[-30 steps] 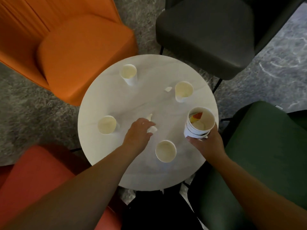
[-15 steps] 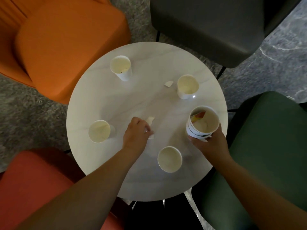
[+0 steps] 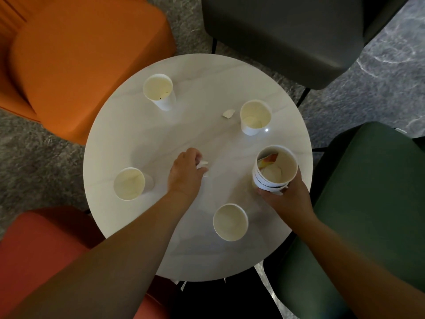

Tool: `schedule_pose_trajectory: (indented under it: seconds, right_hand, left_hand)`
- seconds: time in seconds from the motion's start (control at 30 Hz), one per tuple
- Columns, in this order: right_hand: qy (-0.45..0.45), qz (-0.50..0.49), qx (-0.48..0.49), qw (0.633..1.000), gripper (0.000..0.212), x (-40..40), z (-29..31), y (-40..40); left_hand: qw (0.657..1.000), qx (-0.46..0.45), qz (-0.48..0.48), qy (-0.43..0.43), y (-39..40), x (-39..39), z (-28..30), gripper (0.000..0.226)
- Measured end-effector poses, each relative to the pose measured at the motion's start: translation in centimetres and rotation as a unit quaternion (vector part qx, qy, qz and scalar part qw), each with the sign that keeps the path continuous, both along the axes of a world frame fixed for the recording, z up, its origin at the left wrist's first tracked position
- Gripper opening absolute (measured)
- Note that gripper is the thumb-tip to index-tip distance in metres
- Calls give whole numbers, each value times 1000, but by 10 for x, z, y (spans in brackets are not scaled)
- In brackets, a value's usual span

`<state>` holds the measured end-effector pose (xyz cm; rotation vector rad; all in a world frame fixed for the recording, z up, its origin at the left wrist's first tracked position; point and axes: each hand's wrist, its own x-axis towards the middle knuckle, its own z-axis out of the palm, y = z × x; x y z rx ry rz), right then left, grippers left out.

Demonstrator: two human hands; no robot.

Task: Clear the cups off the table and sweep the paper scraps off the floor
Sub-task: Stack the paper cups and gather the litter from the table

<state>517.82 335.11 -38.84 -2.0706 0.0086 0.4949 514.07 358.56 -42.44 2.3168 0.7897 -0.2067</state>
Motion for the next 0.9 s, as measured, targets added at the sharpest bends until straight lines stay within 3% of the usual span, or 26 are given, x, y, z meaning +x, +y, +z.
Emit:
schedule_pose_trajectory:
  seconds: [0.13,0.27,0.37,0.43,0.57,0.73,0.9]
  right_hand:
    - [-6,5,-2,1000,64,-1,-1,-4]
    - [-3,10,-11,1000,68,-1,-5,-9]
    - [5,14,-1,1000,69,-1,-5,-12]
    - [11,10,5,1000,68,0,-4,-15]
    - [19,-1,22,1000,68,1,-2,-16]
    - [18,2,29,999,64,2,-4,-17]
    - [31,3,23,999,62,7,-10,-16]
  left_hand:
    - [998,-44,31,26,0,2,7,14]
    - [984,-151,85,-27,-10,-5,43,14]
    - [970,-242,33,-17,-24,-23,81,19]
    - [961,-269,-48,34,-34,-35,98,18]
    - [946,-209,-207,134,-39,-39,98,26]
    - [973,-204,-99,50,-24,-14,85,25]
    - [991,-128,-31,-4,-11,24,57,21]
